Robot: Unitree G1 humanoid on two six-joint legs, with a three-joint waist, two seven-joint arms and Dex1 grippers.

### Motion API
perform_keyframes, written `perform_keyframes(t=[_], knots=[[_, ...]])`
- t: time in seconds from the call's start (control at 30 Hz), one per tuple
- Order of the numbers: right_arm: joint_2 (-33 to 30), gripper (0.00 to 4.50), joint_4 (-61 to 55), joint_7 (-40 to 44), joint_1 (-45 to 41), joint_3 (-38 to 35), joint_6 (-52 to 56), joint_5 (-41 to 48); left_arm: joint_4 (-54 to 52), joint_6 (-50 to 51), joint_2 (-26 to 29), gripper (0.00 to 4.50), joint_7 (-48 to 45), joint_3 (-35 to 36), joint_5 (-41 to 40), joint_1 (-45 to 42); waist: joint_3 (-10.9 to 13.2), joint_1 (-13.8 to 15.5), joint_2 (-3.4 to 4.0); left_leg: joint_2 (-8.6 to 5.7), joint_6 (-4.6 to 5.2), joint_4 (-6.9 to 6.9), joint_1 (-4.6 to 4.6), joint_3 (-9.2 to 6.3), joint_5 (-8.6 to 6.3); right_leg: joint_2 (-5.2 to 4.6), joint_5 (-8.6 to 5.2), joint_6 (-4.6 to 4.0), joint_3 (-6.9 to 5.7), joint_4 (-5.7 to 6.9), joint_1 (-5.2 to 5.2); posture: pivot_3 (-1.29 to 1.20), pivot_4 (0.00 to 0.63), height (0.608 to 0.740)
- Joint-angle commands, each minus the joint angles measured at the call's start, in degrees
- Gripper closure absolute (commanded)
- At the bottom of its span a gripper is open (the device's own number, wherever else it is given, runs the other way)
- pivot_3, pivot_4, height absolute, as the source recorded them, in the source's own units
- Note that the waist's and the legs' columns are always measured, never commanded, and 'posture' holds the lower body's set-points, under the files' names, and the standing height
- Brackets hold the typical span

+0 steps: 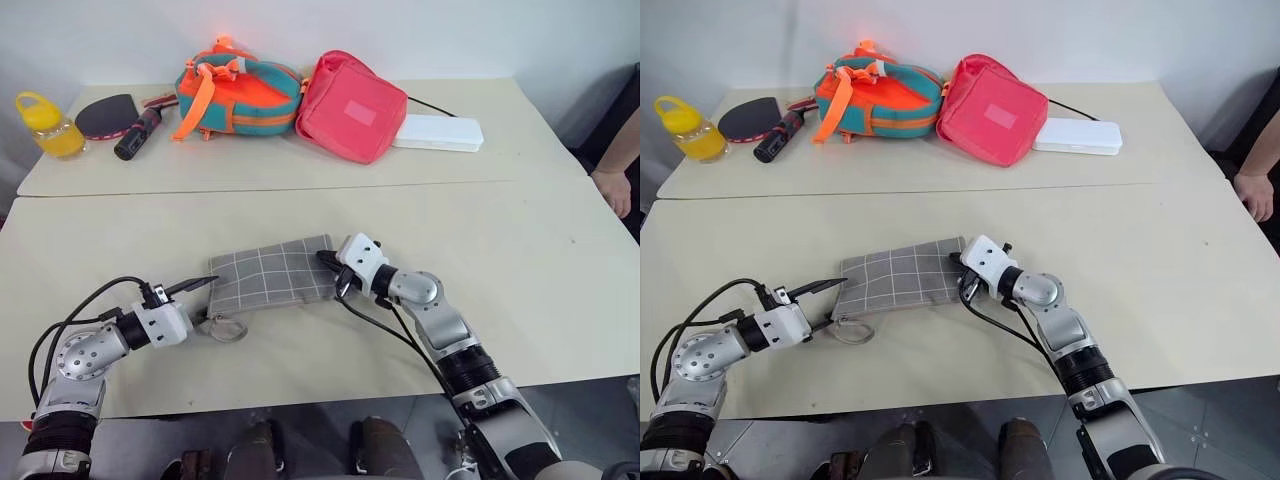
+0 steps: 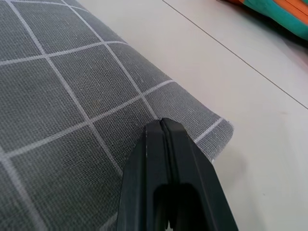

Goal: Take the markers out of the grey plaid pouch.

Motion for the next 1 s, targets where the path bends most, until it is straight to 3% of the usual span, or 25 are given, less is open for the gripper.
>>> perform_keyframes(t=[0.03, 0.1, 0.37, 0.47, 0.53, 0.73, 0.87, 1.0], knots=[[-0.5, 4.5, -2.1, 0.2, 0.6, -0.6, 0.4, 0.5, 1.9, -1.4, 0.8, 3.85, -0.2, -1.0, -0.7, 0.7, 0.0, 0.0, 0.0, 0.0, 0.0, -0.01, 0.0, 0.0, 0.0, 0.0, 0.0, 0.0, 0.0, 0.0, 0.0, 0.0, 0.15, 0.74], [-0.5, 4.5, -1.9, 0.2, 0.3, -0.7, 0.4, 0.6, 2.2, -1.8, 0.8, 4.49, -0.3, -1.4, -0.9, 0.5, 0.0, 0.0, 0.0, 0.0, 0.0, -0.01, 0.01, 0.0, 0.0, 0.0, 0.0, 0.0, 0.0, 0.0, 0.0, 0.0, 0.15, 0.74], [0.0, 4.5, -4.7, 2.5, -0.2, -2.8, 2.1, 5.4, 0.3, -0.8, 0.3, 4.49, -0.2, -2.2, -2.2, 1.4, 0.0, 0.0, 0.0, 0.0, 0.0, -0.02, 0.01, 0.02, 0.0, 0.0, 0.0, 0.0, 0.01, 0.0, 0.0, 0.0, 0.15, 0.74], [-1.6, 3.92, -10.5, 6.6, -1.1, -6.2, 6.5, 12.1, -3.5, 2.4, -2.0, 4.5, 2.6, -3.0, -0.5, 1.6, 0.0, 0.1, 0.04, -0.01, 0.01, -0.02, 0.0, 0.02, 0.0, 0.0, 0.0, 0.0, 0.01, -0.01, 0.0, 0.0, 0.15, 0.74], [-3.8, 3.26, -15.5, 10.3, -1.0, -8.8, 12.8, 18.4, -6.1, 4.6, -3.4, 4.5, 5.0, -4.1, 3.1, 1.2, 0.0, 0.6, 0.05, -0.04, 0.03, -0.01, -0.01, 0.0, -0.02, -0.03, 0.01, 0.02, 0.03, -0.01, 0.01, 0.0, 0.15, 0.74], [-18.6, 1.22, -34.9, 20.9, 6.9, -14.0, 42.9, 41.6, -10.7, 13.8, -6.8, 4.5, 11.8, -8.4, 14.3, -3.4, 0.0, 2.9, 0.08, -0.18, 0.16, 0.04, -0.02, -0.24, -0.1, -0.11, 0.03, 0.06, -0.09, -0.15, 0.2, 0.0, 0.15, 0.74], [-20.6, 1.22, -44.3, 17.7, 13.0, -13.3, 48.0, 46.2, -13.2, 18.9, -10.3, 4.5, 14.0, -11.7, 17.5, -8.0, -0.1, 3.4, 0.18, -0.18, 0.18, 0.06, -0.04, -0.24, -0.11, -0.12, 0.03, 0.06, -0.11, -0.22, 0.22, 0.0, 0.15, 0.74], [-18.4, 1.22, -43.0, 11.2, 16.3, -4.6, 42.5, 34.9, -14.3, 22.5, -12.8, 4.5, 15.1, -14.5, 20.0, -11.2, -0.1, 3.1, 0.12, -0.15, 0.14, 0.09, -0.03, -0.21, -0.06, -0.08, 0.03, 0.06, -0.09, -0.15, 0.19, 0.0, 0.15, 0.74]])
